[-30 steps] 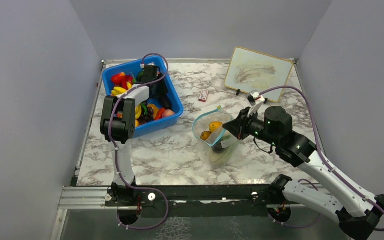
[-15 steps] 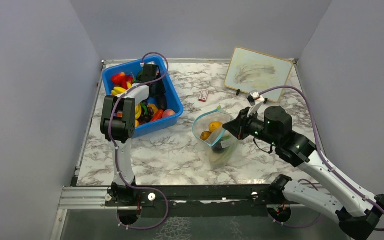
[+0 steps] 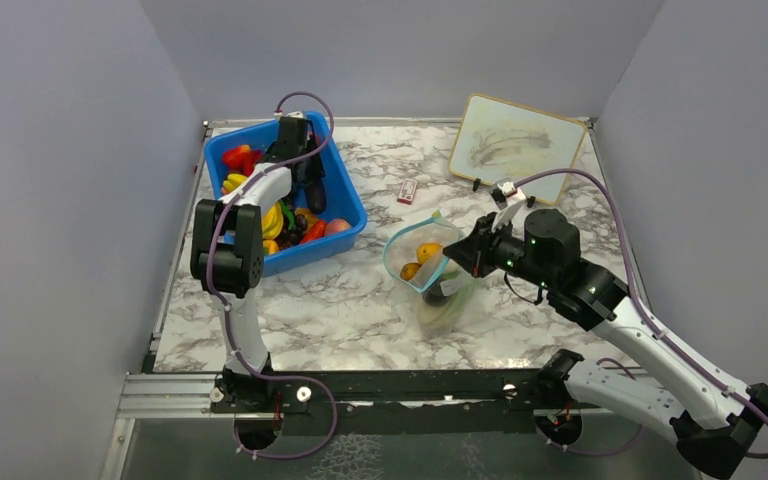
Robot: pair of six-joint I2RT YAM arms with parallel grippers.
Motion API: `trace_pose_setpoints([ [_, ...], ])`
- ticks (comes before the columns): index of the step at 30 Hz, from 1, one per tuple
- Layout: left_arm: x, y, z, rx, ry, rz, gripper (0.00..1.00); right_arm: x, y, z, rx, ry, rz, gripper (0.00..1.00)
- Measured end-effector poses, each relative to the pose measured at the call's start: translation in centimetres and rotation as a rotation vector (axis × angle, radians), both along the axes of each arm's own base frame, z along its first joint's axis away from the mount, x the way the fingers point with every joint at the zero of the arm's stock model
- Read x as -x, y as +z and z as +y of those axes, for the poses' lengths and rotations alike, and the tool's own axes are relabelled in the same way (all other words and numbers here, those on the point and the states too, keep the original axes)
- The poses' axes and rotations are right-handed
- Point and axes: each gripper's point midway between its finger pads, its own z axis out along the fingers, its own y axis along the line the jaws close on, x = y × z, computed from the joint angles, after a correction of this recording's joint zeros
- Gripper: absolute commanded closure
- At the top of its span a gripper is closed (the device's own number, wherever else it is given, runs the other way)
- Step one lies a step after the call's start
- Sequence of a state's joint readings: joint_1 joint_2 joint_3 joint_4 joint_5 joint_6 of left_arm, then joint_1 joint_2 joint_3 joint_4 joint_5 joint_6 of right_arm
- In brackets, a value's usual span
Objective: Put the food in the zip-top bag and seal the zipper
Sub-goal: Pick up the fake vegetable from the bin.
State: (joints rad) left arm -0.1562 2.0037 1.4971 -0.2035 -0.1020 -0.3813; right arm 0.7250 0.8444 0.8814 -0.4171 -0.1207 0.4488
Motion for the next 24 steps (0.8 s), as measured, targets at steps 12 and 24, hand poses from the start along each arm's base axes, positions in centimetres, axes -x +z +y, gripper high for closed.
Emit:
trace_pose_setpoints([
  [12,2.4,6.0,0.5,0.000,-0.013,-0.100,0.74,-0.5,-0.3,0.7,-0.017,-0.007,0.030,0.99],
  [24,6.7,13.8,-1.4,0.113,-0.129,-0.279,0.74,-0.5,-0.2,2.1,-0.081,0.009,0.093,0.99],
])
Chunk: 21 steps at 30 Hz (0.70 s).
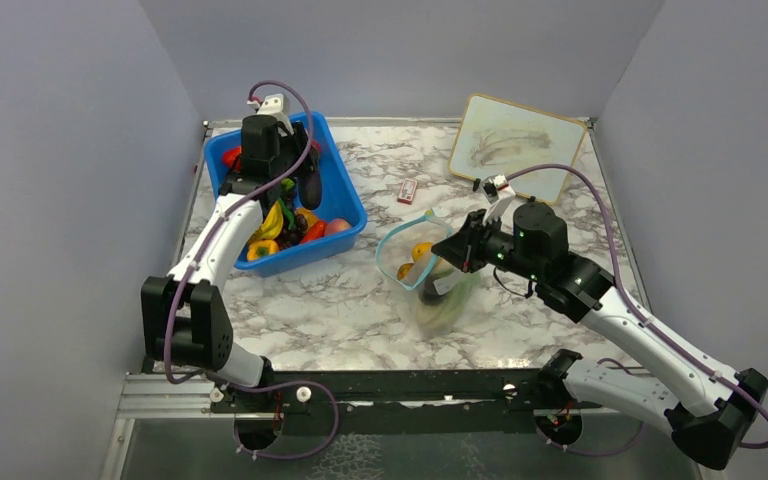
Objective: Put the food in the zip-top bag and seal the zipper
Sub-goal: Place the fake vegetable in the zipper food storage bag.
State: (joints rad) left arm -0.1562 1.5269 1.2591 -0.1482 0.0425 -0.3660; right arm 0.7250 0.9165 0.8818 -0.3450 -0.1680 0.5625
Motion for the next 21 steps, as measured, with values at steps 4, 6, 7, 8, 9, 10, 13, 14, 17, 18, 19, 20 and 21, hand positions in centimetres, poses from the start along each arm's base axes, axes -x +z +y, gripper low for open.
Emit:
trace_pose_setpoints([
  [4,1.8,2.8,-1.9,0.087,-0.098,-0.078,0.74,0.1,0.2,0.2,-0.014,0.009,0.003,0.99],
  [6,2.8,4.1,-3.0,0.138,-0.153,-0.108,0.73,0.3,0.4,0.4,-0.021,0.021,0.000,0.99],
  [7,3.4,4.7,-3.5,0.162,-0.181,-0.122,0.73,0.3,0.5,0.5,-0.025,0.029,-0.003,0.99],
  [8,3.8,5.2,-4.0,0.183,-0.206,-0.134,0.73,0.4,0.6,0.5,-0.027,0.034,-0.007,0.99],
  [9,4.3,5.7,-4.4,0.204,-0.230,-0.143,0.73,0.4,0.6,0.6,-0.027,0.039,-0.010,0.99],
  [10,4.8,6.1,-4.9,0.224,-0.257,-0.153,0.73,0.5,0.6,0.6,-0.026,0.043,-0.013,0.99],
  [13,6.6,7.0,-6.3,0.283,-0.336,-0.174,0.73,0.5,0.6,0.5,-0.017,0.052,-0.024,0.99],
  [14,7.1,7.2,-6.6,0.298,-0.356,-0.178,0.73,0.5,0.6,0.5,-0.012,0.054,-0.028,0.99],
  [17,8.9,7.5,-8.0,0.349,-0.431,-0.178,0.73,0.5,0.4,0.3,0.014,0.060,-0.035,0.99],
  [18,9.5,7.6,-8.5,0.366,-0.457,-0.174,0.73,0.5,0.7,0.3,0.021,0.063,-0.043,0.99],
  [19,10.0,7.7,-8.9,0.377,-0.477,-0.173,0.73,0.4,0.9,0.3,0.027,0.065,-0.048,0.99],
  [20,10.7,7.9,-9.5,0.392,-0.505,-0.175,0.73,0.3,1.2,0.3,0.032,0.066,-0.055,0.99],
  [21,11.4,8.2,-10.1,0.406,-0.534,-0.179,0.73,0.2,1.5,0.4,0.034,0.068,-0.062,0.99],
])
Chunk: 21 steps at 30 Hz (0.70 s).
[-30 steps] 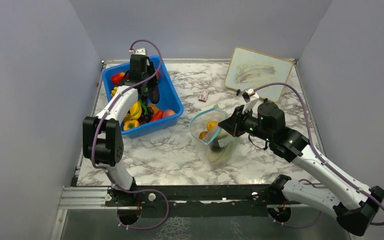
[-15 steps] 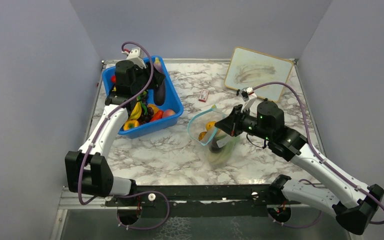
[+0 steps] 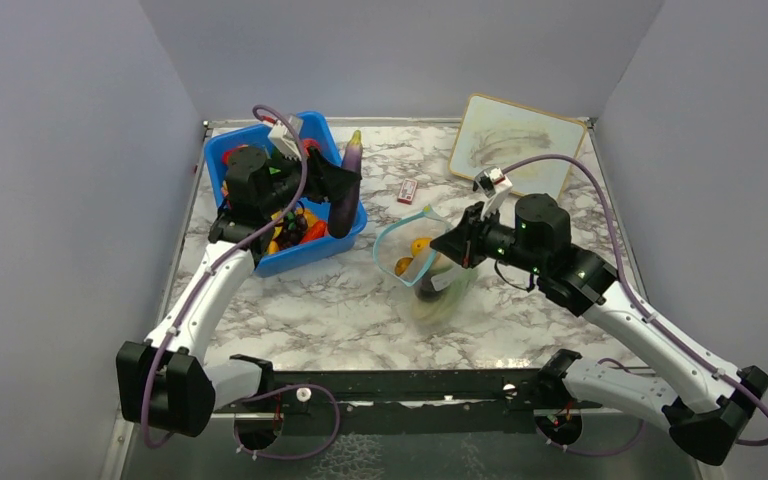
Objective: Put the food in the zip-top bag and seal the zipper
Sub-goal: Place the fake vegetable in the zipper food storage bag.
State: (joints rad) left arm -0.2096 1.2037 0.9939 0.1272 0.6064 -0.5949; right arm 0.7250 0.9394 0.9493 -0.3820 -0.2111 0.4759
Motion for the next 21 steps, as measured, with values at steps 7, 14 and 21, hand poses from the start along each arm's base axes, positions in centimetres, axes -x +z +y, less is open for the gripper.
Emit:
trace_pose_setpoints([
  [7,5.4,2.9,-4.1,0.043,-0.201,-0.098,0.73,-0.2,-0.1,0.3,-0.007,-0.002,0.002,0.99],
  [14,9.1,3.2,-6.0,0.065,-0.294,-0.196,0.73,0.2,-1.1,0.2,-0.041,-0.007,0.020,0.99],
  [21,10.7,3.5,-8.1,0.098,-0.332,-0.255,0.73,0.3,-0.4,0.5,-0.066,0.005,0.012,0.99],
])
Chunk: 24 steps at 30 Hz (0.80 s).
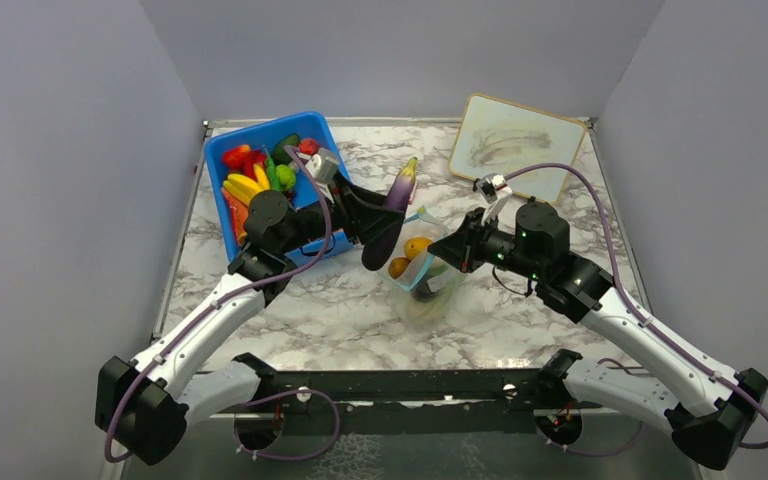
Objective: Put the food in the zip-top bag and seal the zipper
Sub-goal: Place the fake vegetable in the zipper food storage bag.
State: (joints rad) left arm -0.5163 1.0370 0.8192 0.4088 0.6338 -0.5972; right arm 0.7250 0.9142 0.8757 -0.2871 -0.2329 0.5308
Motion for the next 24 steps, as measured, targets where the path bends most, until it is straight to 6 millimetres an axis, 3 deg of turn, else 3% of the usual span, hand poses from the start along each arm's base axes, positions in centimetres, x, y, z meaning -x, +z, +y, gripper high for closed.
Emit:
trace_pose_setpoints([
  [4,0.8,0.4,-1.1,0.041,-0.014,-0.057,0.77,0.0,0.0,0.0,-0.001,0.003,-0.001,0.99],
  [10,0.3,-2.7,-2.2,0.050,0.026,-0.066,0.77,0.5,0.1,0.3,-0.007,0.030,0.003,0.99],
  [16,-0.5,-2.8,-3.0,0.084,0.045,-0.098,0.80,0.7,0.3,0.3,-0.015,0.042,0.001,0.99],
  [20,0.3,-3.1,-4.1,0.100,0.015,-0.120,0.82,0.7,0.4,0.3,-0.017,0.042,-0.001,0.99],
  [24,1.5,-4.8,-4.4,0.096,-0.005,-0.136,0.83,0.7,0.4,0.3,-0.020,0.040,0.005,0.99],
])
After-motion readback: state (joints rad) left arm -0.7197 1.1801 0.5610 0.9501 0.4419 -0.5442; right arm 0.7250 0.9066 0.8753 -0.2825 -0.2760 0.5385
